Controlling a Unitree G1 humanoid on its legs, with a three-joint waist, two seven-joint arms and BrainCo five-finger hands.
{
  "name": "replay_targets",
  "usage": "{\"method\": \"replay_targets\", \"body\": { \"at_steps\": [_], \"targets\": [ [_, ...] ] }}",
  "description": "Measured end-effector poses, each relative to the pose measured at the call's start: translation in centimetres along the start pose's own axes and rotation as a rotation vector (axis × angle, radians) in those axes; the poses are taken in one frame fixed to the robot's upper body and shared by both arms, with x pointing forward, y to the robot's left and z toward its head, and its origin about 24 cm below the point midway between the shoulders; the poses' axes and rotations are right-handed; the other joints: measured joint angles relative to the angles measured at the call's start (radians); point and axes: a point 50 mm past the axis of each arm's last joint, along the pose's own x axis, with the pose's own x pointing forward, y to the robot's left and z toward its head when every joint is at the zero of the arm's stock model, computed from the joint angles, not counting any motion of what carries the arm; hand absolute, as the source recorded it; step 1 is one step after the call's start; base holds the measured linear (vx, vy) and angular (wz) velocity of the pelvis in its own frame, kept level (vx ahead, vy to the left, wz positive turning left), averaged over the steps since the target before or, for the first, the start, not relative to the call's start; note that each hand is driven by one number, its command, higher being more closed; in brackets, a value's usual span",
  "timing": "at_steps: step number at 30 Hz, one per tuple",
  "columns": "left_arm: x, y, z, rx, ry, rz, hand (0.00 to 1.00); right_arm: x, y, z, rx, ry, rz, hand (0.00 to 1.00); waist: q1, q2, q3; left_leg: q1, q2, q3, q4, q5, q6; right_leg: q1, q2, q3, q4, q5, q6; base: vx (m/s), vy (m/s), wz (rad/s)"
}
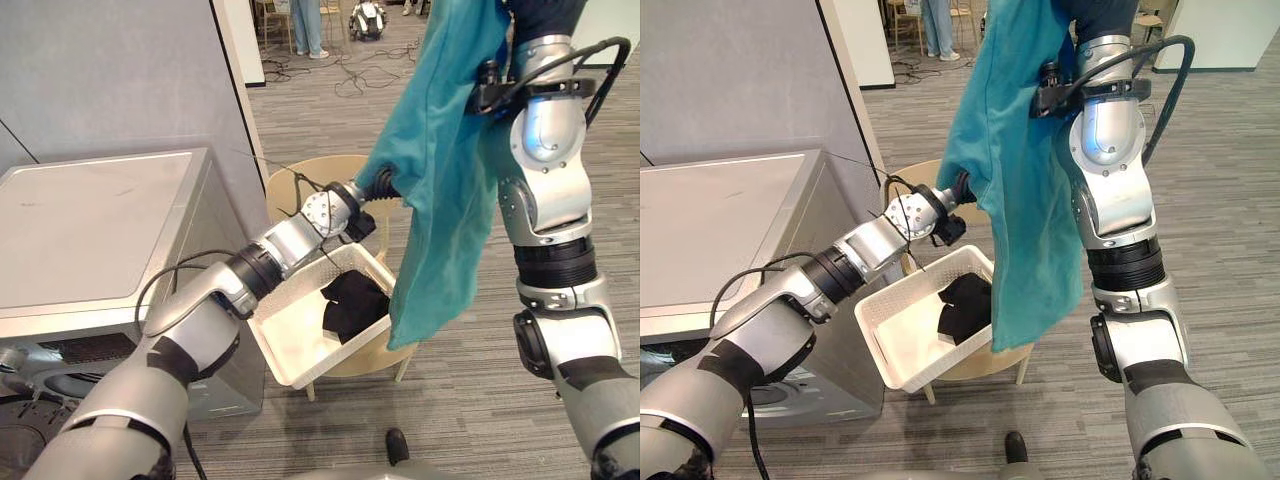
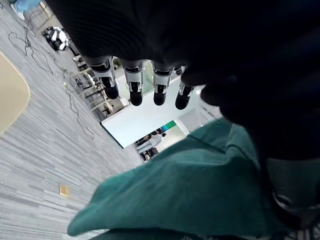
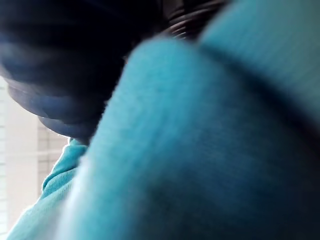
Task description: Pick up the laundry basket with both hands and put the clothes into the washing machine.
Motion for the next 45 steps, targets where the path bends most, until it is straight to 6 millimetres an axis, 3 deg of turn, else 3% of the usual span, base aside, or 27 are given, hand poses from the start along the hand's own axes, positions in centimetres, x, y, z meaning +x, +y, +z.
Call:
{"method": "replay_targets", "body": {
  "at_steps": [4, 5, 11, 15, 24, 27, 32, 33, 37, 39, 45],
  "targets": [
    [0.5, -2.3, 0.3, -0.006, -0.006, -0.085, 0.0, 1.0, 1.8, 1.2, 0.029, -0.046, 0.049, 1.0, -0.005, 0.01, -0.007, 0.002, 0.0, 0.002, -0.001, 0.0, 0.0, -0.001, 0.001, 0.003, 0.0, 0.0, 0.0, 0.0, 0.0, 0.0],
    [0.6, -2.6, 0.4, 0.0, -0.007, -0.107, 1.0, 0.9, 2.1, 1.2, 0.031, -0.046, 0.061, 1.0, -0.004, 0.012, -0.008, 0.003, 0.0, 0.003, -0.001, -0.001, -0.001, -0.001, 0.001, 0.004, 0.0, 0.0, 0.0, 0.0, 0.0, -0.06],
    [0.9, -2.8, 1.1, -0.018, -0.023, -0.146, 1.0, 0.7, 2.8, 0.4, 0.046, -0.012, 0.07, 1.0, -0.006, 0.012, -0.009, 0.006, 0.0, 0.026, -0.001, -0.003, -0.001, -0.012, 0.003, 0.028, 0.0, 0.0, 0.0, -0.01, -0.001, -0.11],
    [1.0, -2.9, 1.2, -0.02, -0.026, -0.149, 1.0, 0.7, 2.9, 0.4, 0.053, -0.011, 0.071, 1.0, -0.025, 0.013, -0.009, 0.006, 0.0, 0.027, -0.001, -0.004, -0.003, -0.012, 0.004, 0.03, 0.0, 0.001, 0.0, 0.0, 0.0, 0.0],
    [1.0, -2.8, 1.4, -0.035, -0.033, -0.139, 1.0, 0.8, 2.6, 0.4, 0.046, -0.014, 0.061, 1.0, -0.022, 0.013, -0.009, 0.007, 0.001, 0.026, -0.001, -0.005, -0.002, -0.01, 0.004, 0.029, 0.0, 0.001, 0.0, 0.0, 0.0, 0.0],
    [0.7, -1.7, 1.2, -0.044, -0.03, -0.114, 1.0, 1.1, 1.1, 0.8, 0.007, -0.029, 0.033, 1.0, -0.022, 0.013, -0.009, 0.008, 0.002, 0.025, 0.0, -0.005, -0.002, -0.005, 0.004, 0.023, 0.0, 0.001, 0.0, -0.02, -0.005, 0.05],
    [-1.0, 2.6, 1.4, -0.063, -0.062, 0.013, 1.0, 1.5, -5.4, 2.2, -0.113, -0.076, -0.135, 1.0, -0.019, 0.012, -0.009, 0.01, 0.003, 0.013, 0.001, -0.005, -0.002, 0.004, 0.003, 0.011, 0.0, 0.0, 0.0, -0.01, -0.003, 0.07],
    [-1.9, 3.8, 1.2, -0.081, -0.08, 0.066, 1.0, 1.0, -7.4, 2.4, -0.161, -0.075, -0.184, 0.0, -0.02, 0.012, -0.009, 0.01, 0.003, 0.013, 0.001, -0.005, -0.002, 0.006, 0.003, 0.009, 0.0, 0.0, 0.0, -0.01, -0.001, 0.05],
    [-3.9, 5.6, 0.1, -0.113, -0.089, 0.149, 1.0, -0.7, -10.9, 2.4, -0.256, -0.046, -0.259, 0.0, -0.02, 0.012, -0.009, 0.011, 0.003, 0.002, 0.0, -0.005, -0.002, 0.01, 0.003, 0.003, -0.001, -0.001, 0.001, -0.02, -0.007, 0.04],
    [-6.0, 6.8, -1.2, -0.128, -0.072, 0.213, 1.0, -2.5, -13.1, 1.8, -0.366, 0.015, -0.273, 0.0, -0.02, 0.011, -0.01, 0.019, 0.003, 0.0, -0.007, -0.005, -0.002, 0.015, 0.003, 0.0, -0.001, -0.006, 0.002, -0.01, -0.003, 0.02],
    [-9.4, 8.8, -1.3, -0.086, -0.102, 0.287, 1.0, -5.2, -15.6, 1.1, -0.461, 0.104, -0.294, 0.0, -0.02, -0.001, -0.017, 0.027, 0.003, -0.001, -0.017, -0.005, -0.002, 0.021, 0.003, -0.002, -0.001, -0.009, 0.004, 0.0, 0.0, 0.0]
  ]
}}
